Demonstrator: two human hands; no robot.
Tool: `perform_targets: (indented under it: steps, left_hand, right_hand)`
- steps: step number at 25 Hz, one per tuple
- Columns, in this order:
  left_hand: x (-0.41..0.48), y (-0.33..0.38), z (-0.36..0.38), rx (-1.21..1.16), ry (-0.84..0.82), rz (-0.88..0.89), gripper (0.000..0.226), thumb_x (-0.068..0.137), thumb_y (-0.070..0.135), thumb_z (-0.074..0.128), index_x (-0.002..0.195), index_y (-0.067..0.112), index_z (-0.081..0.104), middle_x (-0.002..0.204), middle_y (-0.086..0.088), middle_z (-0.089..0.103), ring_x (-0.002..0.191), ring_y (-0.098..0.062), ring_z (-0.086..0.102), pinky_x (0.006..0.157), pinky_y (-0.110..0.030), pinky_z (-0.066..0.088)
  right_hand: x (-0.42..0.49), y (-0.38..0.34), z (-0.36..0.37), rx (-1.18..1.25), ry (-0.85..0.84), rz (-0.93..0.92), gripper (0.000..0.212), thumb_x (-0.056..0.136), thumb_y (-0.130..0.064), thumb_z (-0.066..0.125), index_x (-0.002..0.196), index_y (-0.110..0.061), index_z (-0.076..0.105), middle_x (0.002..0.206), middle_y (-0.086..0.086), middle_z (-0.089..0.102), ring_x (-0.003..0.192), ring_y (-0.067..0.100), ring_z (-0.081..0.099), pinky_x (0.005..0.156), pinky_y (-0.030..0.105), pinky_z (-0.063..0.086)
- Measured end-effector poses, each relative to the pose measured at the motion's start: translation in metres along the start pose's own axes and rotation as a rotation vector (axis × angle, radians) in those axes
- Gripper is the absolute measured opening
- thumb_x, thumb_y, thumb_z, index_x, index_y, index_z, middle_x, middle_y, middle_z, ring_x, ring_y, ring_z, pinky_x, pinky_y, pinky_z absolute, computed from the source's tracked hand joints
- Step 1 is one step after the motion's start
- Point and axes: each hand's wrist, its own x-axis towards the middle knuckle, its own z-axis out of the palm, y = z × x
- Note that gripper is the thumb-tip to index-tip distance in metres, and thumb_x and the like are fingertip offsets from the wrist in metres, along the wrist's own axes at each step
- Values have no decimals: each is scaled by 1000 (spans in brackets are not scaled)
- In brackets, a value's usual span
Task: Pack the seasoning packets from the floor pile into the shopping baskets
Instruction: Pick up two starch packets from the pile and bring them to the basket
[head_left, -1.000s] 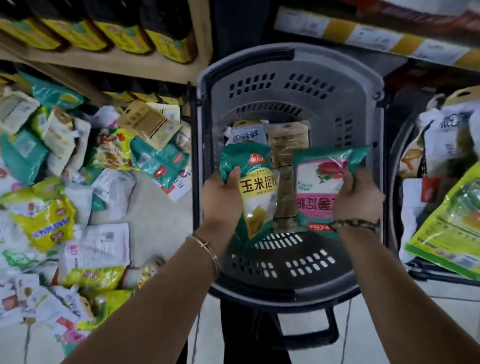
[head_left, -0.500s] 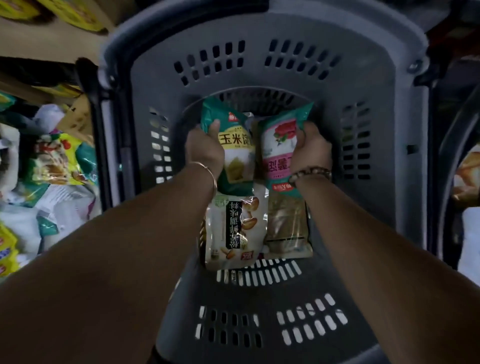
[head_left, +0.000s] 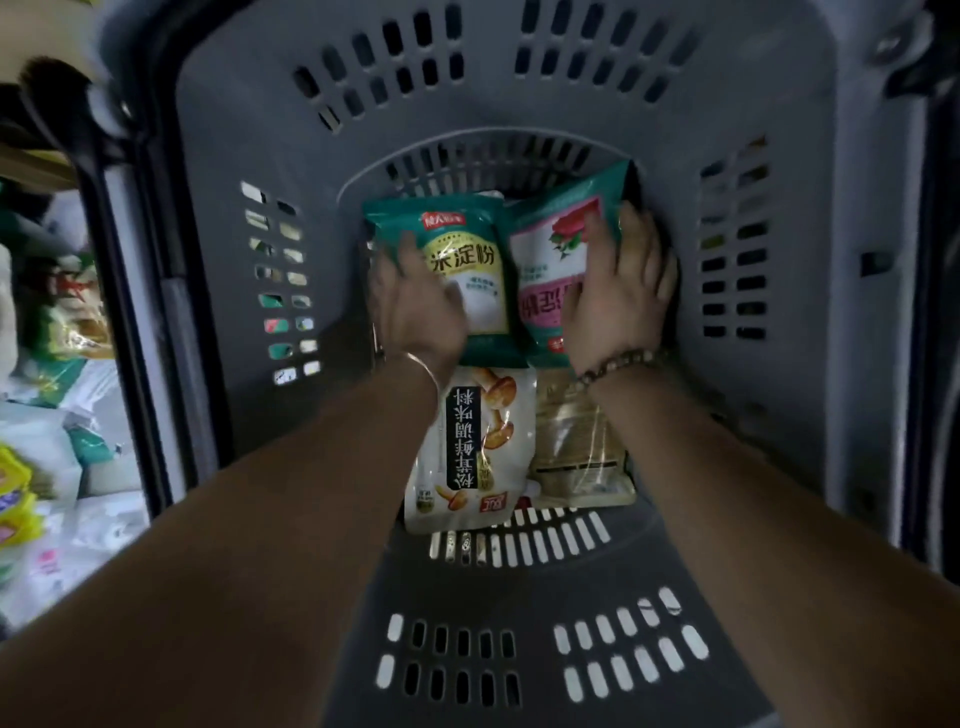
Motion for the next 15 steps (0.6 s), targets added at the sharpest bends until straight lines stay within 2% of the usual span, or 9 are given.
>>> perform_targets:
  steps: [2, 4, 5, 8, 11, 15]
  left_hand:
    - [-17, -1, 8, 206, -114, 227, 67, 93, 27, 51, 150, 17, 17, 158, -15, 9, 145, -34, 7, 116, -44, 7]
    - [-26, -11, 19, 377, -228, 304, 66, 98, 36, 40, 152, 18, 7, 159, -14, -4, 146, -32, -5, 115, -44, -2]
    - [-28, -18, 23, 430, -258, 305, 66, 98, 39, 36, 152, 19, 3, 159, -15, -8, 146, -31, -8, 114, -44, -5]
    - [-23, -36, 30, 533, -285, 340, 67, 99, 43, 28, 151, 20, -8, 157, -15, -17, 145, -31, -15, 113, -44, -11]
    - [-18, -44, 35, 553, -310, 349, 66, 100, 45, 24, 150, 23, -13, 156, -14, -23, 144, -29, -20, 114, -43, -12]
    - [-13, -45, 34, 554, -345, 349, 66, 100, 45, 24, 150, 23, -12, 156, -14, -23, 144, -30, -20, 115, -44, -10]
  right_hand:
    - [-20, 2, 6, -101, -133, -79, 77, 81, -16, 60, 147, -24, 21, 156, 11, 4, 143, 30, 1, 110, 49, -9]
    - [-32, 10, 23, -230, -310, -124, 79, 88, -27, 52, 147, -34, 0, 151, 4, -24, 139, 25, -22, 105, 51, -19]
    - [-33, 15, 31, -280, -349, -127, 74, 92, -34, 44, 145, -36, -7, 147, 3, -30, 137, 25, -27, 103, 52, -22]
    - [-24, 23, 51, -311, -353, -99, 63, 95, -49, 22, 143, -35, -17, 153, 4, -22, 141, 27, -20, 103, 51, -23]
    - [-16, 25, 67, -290, -333, -75, 64, 94, -52, 19, 143, -34, -18, 155, 6, -17, 142, 26, -15, 105, 49, -19]
    - [-5, 28, 76, -318, -348, -98, 61, 92, -54, 9, 133, -37, -32, 153, 2, -24, 142, 24, -18, 105, 47, -21]
